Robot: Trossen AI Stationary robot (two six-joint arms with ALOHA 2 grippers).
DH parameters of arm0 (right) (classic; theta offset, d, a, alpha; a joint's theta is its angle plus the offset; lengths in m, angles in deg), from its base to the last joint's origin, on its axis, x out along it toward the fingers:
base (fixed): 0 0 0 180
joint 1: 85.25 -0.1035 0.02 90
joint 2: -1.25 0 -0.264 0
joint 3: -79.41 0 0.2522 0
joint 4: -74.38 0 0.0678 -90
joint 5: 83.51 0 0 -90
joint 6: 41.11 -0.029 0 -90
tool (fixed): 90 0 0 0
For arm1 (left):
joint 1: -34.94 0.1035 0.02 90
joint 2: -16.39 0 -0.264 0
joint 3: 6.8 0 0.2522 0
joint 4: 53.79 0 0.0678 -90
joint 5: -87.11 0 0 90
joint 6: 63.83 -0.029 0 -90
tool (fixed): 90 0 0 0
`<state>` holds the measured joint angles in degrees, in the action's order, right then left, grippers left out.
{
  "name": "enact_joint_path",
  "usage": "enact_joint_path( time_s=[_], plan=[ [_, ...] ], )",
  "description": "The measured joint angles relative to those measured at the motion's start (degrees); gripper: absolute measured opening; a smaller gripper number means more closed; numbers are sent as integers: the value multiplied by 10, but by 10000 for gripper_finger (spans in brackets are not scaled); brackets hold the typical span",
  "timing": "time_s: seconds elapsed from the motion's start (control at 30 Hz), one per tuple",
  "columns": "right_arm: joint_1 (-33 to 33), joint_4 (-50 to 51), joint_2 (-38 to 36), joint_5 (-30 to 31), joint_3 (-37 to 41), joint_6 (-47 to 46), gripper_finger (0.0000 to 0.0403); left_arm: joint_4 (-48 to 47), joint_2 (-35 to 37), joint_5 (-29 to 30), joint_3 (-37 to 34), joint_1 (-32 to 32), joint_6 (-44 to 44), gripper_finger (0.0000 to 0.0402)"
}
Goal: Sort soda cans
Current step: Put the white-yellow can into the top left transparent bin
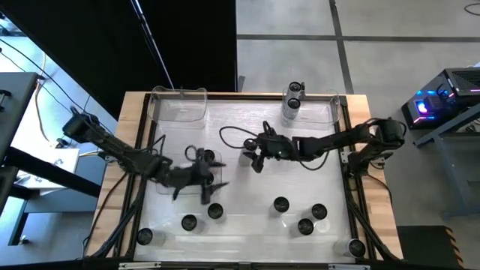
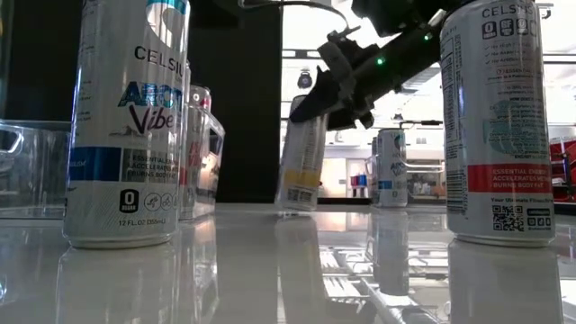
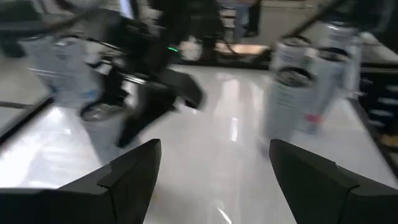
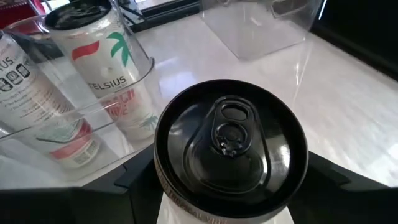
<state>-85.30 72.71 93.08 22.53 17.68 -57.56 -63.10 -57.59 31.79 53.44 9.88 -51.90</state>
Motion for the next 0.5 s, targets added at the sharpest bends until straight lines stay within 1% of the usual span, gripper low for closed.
enact_joint_path(
  time_s=[0.07, 0.17, 0.27, 0.4, 0.5],
  plan=[
    [-3, 2, 0, -5, -1, 0, 250, 16, -8, -7, 0, 27, -14, 294],
    [-4, 8, 0, -20, -3, -1, 250, 35, -20, -53, 0, 58, -33, 294],
    [-3, 16, 0, -27, -3, -1, 250, 46, -29, -98, 0, 74, -49, 294],
    [-3, 19, 0, -36, -4, -2, 254, 44, -34, -116, 0, 84, -75, 294],
    [-3, 20, 0, -57, -4, 0, 273, 46, -35, -117, 0, 87, -76, 294]
  ],
)
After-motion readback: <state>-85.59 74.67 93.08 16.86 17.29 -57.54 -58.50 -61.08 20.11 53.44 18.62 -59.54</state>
